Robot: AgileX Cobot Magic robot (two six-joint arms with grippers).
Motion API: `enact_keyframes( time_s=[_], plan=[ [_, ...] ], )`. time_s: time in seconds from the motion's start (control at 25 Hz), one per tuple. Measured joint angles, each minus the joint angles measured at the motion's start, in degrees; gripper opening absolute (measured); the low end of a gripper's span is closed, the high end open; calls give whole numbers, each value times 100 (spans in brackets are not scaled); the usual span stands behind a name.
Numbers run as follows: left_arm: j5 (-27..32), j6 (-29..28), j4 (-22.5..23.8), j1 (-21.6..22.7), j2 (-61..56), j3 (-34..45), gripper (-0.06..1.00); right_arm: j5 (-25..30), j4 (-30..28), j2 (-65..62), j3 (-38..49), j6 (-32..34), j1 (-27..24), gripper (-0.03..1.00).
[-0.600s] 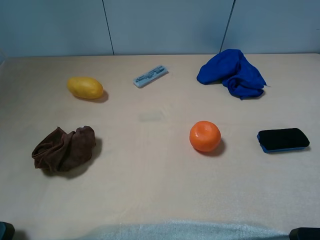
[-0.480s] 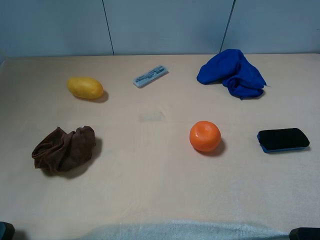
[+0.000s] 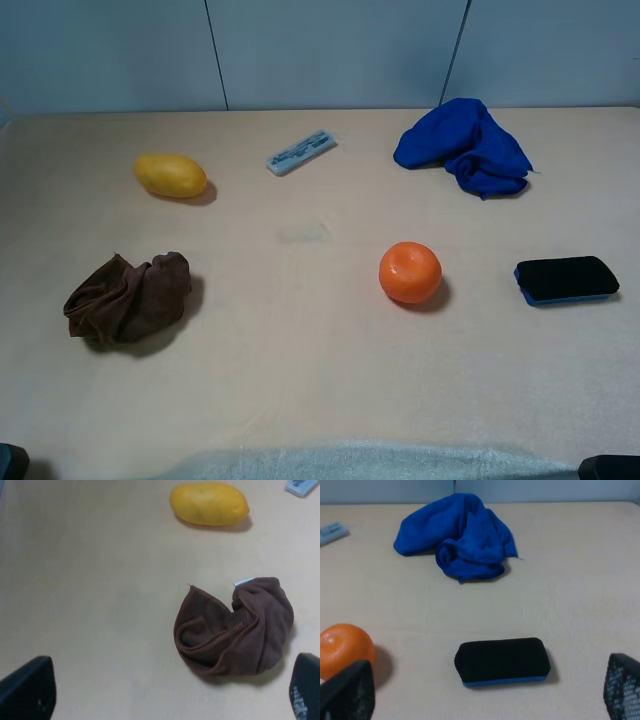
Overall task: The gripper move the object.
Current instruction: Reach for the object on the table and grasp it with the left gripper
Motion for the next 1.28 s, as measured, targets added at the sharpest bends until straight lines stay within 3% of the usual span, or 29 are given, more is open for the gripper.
enact_keyframes(
  time_s=[0.68,1.28],
  plan=[
    [70,-64,111,0,76,-429,91,0,0,0,0,0,0,69],
    [43,24,93,0,2491,-1026,91,0,0,0,0,0,0,69]
  ],
)
